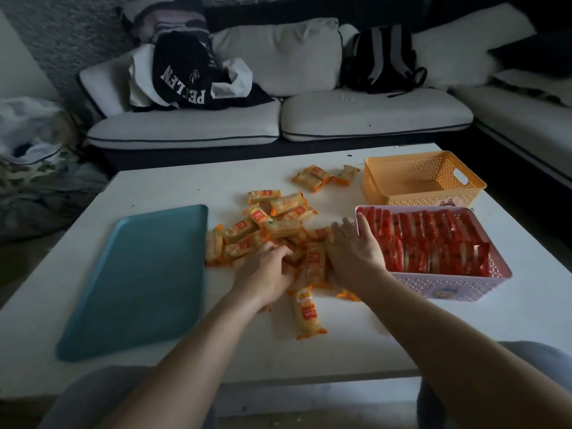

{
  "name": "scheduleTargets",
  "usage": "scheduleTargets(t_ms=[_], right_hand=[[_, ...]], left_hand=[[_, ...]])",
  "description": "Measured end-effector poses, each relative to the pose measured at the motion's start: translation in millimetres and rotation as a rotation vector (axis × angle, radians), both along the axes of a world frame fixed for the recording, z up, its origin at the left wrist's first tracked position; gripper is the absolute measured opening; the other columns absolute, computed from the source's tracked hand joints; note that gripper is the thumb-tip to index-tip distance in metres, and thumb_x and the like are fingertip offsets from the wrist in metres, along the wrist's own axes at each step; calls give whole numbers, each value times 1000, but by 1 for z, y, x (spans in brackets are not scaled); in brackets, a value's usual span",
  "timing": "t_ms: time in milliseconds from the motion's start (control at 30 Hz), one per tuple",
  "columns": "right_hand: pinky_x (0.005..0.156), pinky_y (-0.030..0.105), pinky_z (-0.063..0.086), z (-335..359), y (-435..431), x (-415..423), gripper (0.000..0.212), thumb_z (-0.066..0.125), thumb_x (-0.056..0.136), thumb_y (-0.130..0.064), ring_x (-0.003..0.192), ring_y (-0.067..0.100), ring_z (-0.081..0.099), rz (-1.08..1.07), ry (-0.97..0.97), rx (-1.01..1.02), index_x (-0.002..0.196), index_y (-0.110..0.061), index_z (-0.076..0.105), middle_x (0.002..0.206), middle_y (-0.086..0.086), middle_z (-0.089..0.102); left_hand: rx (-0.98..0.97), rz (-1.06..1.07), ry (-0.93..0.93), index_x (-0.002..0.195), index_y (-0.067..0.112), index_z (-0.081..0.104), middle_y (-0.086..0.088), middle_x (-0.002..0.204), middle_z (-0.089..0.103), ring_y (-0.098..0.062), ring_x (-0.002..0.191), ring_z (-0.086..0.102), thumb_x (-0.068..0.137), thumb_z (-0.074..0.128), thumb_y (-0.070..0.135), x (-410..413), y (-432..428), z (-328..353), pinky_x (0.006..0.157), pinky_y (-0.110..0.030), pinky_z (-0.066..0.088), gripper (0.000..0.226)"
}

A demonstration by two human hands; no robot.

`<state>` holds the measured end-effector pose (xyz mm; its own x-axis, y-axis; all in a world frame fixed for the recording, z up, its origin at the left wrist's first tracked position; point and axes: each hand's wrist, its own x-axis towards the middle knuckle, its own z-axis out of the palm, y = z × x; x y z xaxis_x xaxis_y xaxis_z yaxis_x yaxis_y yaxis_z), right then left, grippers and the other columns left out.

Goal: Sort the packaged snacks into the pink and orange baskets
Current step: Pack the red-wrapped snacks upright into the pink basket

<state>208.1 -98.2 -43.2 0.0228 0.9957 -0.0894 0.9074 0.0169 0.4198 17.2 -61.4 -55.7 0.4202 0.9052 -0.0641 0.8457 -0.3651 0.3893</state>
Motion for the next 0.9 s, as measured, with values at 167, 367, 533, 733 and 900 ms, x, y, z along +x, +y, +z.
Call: scheduleTargets(t_ms=[167, 367, 533, 733, 900], right_hand=[[123, 59, 3, 14, 15, -1, 17, 56, 93, -26, 109, 24, 63, 40, 92, 102, 107, -21, 66, 101, -1, 71], [76, 37, 60, 47, 34, 6, 40, 56, 96, -53, 83, 16, 71, -41, 1176, 355, 116, -21, 67, 99, -5, 74], [77, 37, 64, 42, 42, 12, 34, 67, 97, -18, 90, 20, 76, -160, 1867, 232, 126, -3, 63, 105, 9, 74], [97, 48, 47, 19, 58, -35, 53, 36, 98, -58, 119, 31, 57, -72, 1068, 238, 137, -27, 54, 134, 7, 59], [117, 61, 26, -26, 62, -41, 97, 51, 80, -80, 152, 45, 3, -20, 705, -226, 155, -52, -3, 169, -1, -12]], left_hand=[[24, 37, -186, 124, 28, 64, 7, 127, 57, -18, 121, 55, 92, 68, 30, 8, 25, -3, 98, -37, 50, 32], [-219, 20, -716, 148, 43, 40, 13, 143, 55, -7, 127, 51, 76, 88, 36, 20, 39, 18, 101, -32, 45, 87], [-385, 105, -933, 133, 33, 53, 3, 116, 69, -17, 105, 70, 64, 93, 48, -5, 63, 35, 89, -39, 58, 81], [-357, 375, -883, 104, 19, 70, -5, 90, 78, -25, 80, 73, 72, 90, 34, -35, 76, 32, 71, -37, 59, 41], [-604, 757, -1031, 125, 12, 58, -12, 104, 71, -23, 81, 74, 92, 69, 31, -87, 97, 15, 62, -32, 62, 40]])
